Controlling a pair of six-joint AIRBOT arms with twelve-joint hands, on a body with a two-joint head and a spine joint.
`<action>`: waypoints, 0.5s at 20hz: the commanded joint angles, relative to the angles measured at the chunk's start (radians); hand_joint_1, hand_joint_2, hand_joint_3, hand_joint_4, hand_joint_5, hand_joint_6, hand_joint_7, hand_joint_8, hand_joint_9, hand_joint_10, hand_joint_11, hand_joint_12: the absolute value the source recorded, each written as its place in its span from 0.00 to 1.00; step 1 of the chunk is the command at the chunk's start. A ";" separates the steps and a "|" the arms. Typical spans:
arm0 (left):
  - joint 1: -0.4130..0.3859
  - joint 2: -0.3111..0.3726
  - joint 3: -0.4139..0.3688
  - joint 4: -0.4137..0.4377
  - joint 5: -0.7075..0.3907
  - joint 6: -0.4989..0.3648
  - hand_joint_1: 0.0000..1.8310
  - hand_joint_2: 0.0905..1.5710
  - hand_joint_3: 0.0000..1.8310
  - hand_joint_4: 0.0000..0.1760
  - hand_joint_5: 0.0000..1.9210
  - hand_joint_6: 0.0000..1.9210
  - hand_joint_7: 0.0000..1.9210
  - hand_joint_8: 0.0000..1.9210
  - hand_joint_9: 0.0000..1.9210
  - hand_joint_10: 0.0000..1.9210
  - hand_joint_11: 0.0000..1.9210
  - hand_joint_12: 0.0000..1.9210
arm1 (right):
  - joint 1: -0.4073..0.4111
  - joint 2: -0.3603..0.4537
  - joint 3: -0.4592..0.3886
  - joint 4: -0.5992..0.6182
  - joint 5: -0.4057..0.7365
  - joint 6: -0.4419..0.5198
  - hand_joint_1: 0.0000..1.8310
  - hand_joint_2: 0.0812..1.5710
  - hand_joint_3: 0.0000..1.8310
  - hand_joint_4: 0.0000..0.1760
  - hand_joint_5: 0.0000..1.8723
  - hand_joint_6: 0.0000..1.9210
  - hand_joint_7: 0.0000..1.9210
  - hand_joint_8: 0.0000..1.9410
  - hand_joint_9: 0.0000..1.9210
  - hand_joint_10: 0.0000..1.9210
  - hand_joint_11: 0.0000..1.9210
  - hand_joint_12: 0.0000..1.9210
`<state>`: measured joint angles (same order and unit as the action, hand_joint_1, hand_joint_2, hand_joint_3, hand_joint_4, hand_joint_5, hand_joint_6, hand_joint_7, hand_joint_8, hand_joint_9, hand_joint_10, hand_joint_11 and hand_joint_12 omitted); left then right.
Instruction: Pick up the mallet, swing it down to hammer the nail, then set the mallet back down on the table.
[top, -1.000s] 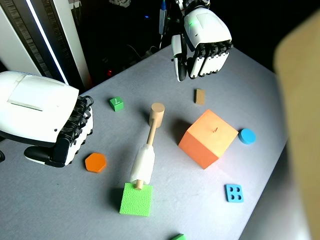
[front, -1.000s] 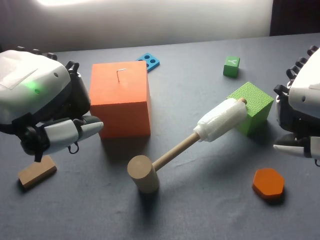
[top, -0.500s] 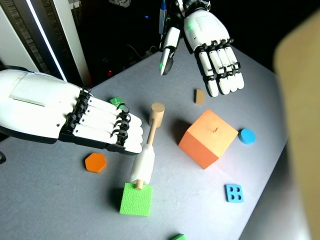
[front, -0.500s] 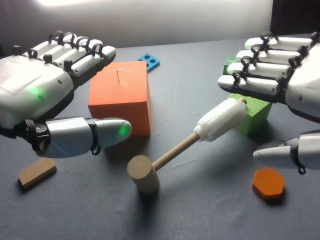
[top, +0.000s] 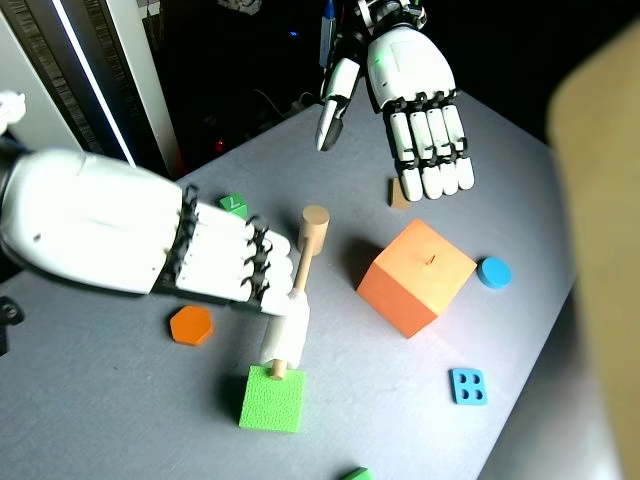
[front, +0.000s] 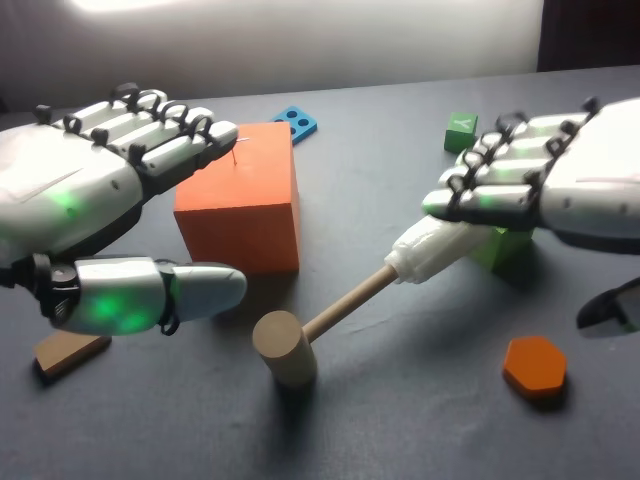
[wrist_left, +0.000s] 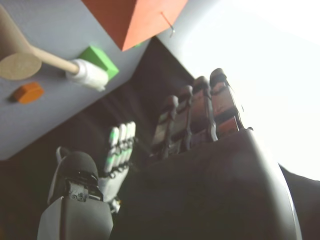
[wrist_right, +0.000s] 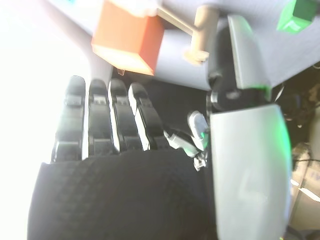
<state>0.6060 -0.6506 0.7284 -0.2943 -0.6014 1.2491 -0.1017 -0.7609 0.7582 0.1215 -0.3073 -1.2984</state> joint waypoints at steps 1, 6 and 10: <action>0.000 0.011 0.008 0.022 -0.104 -0.021 0.00 0.70 0.01 0.00 0.00 0.00 0.00 0.00 0.00 0.00 0.00 0.00 | 0.024 -0.010 0.013 -0.110 0.041 0.154 0.65 0.58 0.00 0.00 0.00 0.00 0.00 0.00 0.00 0.00 0.00 0.07; 0.007 0.010 0.052 0.149 -0.067 -0.143 0.00 0.70 0.01 0.00 0.00 0.00 0.00 0.00 0.00 0.00 0.00 0.00 | 0.056 -0.168 0.145 -0.482 -0.117 0.576 0.72 0.60 0.00 0.00 0.00 0.00 0.00 0.00 0.00 0.00 0.00 0.03; 0.019 0.010 0.070 0.160 -0.068 -0.162 0.00 0.70 0.01 0.00 0.01 0.00 0.00 0.00 0.00 0.00 0.00 0.00 | 0.070 -0.205 0.152 -0.482 -0.095 0.578 0.66 0.60 0.00 0.00 0.00 0.00 0.00 0.00 0.00 0.00 0.00 0.03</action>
<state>0.6323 -0.6495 0.7937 -0.1387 -0.5579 1.0924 -0.0460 -0.9730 0.9119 -0.3447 -0.4923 -0.7193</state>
